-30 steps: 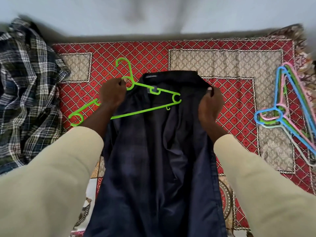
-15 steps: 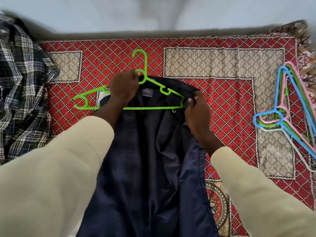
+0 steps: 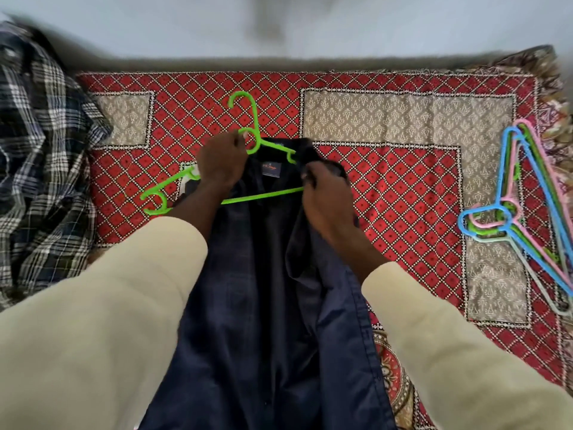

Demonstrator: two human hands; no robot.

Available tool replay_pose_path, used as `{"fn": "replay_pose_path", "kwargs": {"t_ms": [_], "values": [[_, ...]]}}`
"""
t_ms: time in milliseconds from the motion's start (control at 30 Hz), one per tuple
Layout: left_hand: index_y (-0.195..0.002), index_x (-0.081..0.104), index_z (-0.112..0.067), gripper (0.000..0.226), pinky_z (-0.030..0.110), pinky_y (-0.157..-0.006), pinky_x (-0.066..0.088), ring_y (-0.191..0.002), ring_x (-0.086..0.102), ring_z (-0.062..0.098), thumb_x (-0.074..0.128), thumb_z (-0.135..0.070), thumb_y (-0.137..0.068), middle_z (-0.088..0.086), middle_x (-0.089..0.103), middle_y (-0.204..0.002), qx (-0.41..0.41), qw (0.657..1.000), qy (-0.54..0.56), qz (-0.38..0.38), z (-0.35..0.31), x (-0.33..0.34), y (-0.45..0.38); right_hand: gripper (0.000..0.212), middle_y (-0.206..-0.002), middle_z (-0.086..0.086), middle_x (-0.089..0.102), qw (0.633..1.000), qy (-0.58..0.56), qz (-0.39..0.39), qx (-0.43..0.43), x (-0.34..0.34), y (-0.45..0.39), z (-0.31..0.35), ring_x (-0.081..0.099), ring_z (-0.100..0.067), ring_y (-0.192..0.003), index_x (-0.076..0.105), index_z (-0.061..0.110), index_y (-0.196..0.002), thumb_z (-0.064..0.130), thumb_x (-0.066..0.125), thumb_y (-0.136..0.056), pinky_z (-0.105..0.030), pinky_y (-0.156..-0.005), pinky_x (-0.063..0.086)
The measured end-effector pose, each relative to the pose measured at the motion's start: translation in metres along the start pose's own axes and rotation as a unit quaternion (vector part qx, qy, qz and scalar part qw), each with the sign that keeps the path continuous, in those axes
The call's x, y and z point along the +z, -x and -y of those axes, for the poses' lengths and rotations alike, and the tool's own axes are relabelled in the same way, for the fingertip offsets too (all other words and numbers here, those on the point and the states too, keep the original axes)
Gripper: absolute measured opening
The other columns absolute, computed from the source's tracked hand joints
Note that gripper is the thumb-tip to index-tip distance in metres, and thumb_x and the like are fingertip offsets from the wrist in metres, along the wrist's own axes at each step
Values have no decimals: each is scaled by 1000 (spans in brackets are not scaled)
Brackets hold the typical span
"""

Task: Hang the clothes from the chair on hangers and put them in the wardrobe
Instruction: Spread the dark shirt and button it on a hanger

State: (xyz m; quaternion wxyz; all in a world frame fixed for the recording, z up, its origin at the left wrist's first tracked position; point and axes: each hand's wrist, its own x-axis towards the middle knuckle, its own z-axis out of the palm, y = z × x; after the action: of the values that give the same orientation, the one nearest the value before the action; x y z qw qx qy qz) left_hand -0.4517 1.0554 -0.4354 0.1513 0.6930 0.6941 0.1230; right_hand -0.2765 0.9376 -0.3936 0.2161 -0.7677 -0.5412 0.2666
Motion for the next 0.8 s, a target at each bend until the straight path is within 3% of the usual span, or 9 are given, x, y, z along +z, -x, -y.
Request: {"fn": "replay_pose_path", "kwargs": {"t_ms": [67, 133, 233, 333, 433, 567, 667, 733, 800], "values": [[-96, 67, -12, 35, 39, -71, 43, -91, 62, 38, 43, -38, -99, 17, 69, -100, 10, 999, 26, 18, -11, 7, 3, 39, -85, -12, 67, 990, 17, 138, -5, 11, 9, 6, 63, -35, -88, 60, 16, -85, 53, 50, -94, -38, -69, 44], [-94, 66, -13, 35, 37, -66, 37, -89, 61, 36, 44, -40, -100, 15, 69, -97, 24, 999, 40, 25, -16, 11, 3, 51, -79, -7, 60, 994, -9, 105, 14, 12, 12, 7, 61, -31, -82, 62, 14, -73, 60, 49, -93, -33, -65, 41], [-86, 62, -11, 36, 32, -61, 27, -78, 57, 32, 45, -39, -101, 13, 68, -86, 49, 997, 64, 17, -15, 7, -1, 29, -111, -14, 59, 995, -44, -89, 7, 11, -10, 1, 58, -34, -104, 66, 10, -107, 34, 59, -92, -36, -85, 44], [-85, 62, -9, 35, 33, -61, 22, -77, 57, 32, 46, -35, -101, 13, 67, -83, 101, 991, 89, 26, -19, -2, 0, 62, -137, -10, 54, 993, -114, -6, 29, 16, -62, 9, 49, -26, -127, 46, 10, -139, 30, 69, -84, -41, -109, 37], [-101, 69, -6, 26, 34, -66, 34, -86, 61, 33, 51, -25, -99, 15, 69, -92, 157, 975, 154, 35, -21, -6, 0, 45, -109, -8, 70, 975, -197, 91, 52, 31, -99, 23, 67, -25, -99, 59, 10, -118, 34, 71, -82, -45, -92, 53], [-100, 66, -4, 18, 40, -83, 42, -94, 56, 33, 55, -18, -94, 15, 63, -99, 189, 966, 87, -152, -2, -8, 21, 20, -95, -17, 69, 970, -212, 107, 47, 45, -112, 18, 67, -32, -85, 65, 12, -95, 31, 63, -88, -55, -81, 54], [-91, 61, -10, 20, 41, -68, 44, -84, 61, 38, 53, -28, -95, 15, 67, -86, 190, 980, 52, 32, 8, 3, 66, 15, -91, -17, 66, 966, -236, 85, 62, 40, -113, 21, 60, -19, -70, 63, 9, -94, 23, 65, -92, -37, -67, 53], [-101, 60, -11, 30, 41, -76, 47, -99, 61, 38, 53, -39, -94, 15, 67, -101, 86, 984, 2, 156, 12, 20, 83, 19, -90, -20, 65, 958, -266, 76, 74, 41, -116, 21, 56, -19, -67, 63, 1, -98, 19, 65, -92, -34, -62, 49], [-112, 58, -8, 48, 42, -89, 46, -112, 55, 35, 58, -50, -89, 15, 61, -116, 10, 984, -12, 179, 13, 35, 85, 20, -85, -16, 64, 951, -291, 70, 79, 43, -118, 20, 54, -21, -67, 62, 0, -99, 18, 65, -90, -37, -62, 48]]}}
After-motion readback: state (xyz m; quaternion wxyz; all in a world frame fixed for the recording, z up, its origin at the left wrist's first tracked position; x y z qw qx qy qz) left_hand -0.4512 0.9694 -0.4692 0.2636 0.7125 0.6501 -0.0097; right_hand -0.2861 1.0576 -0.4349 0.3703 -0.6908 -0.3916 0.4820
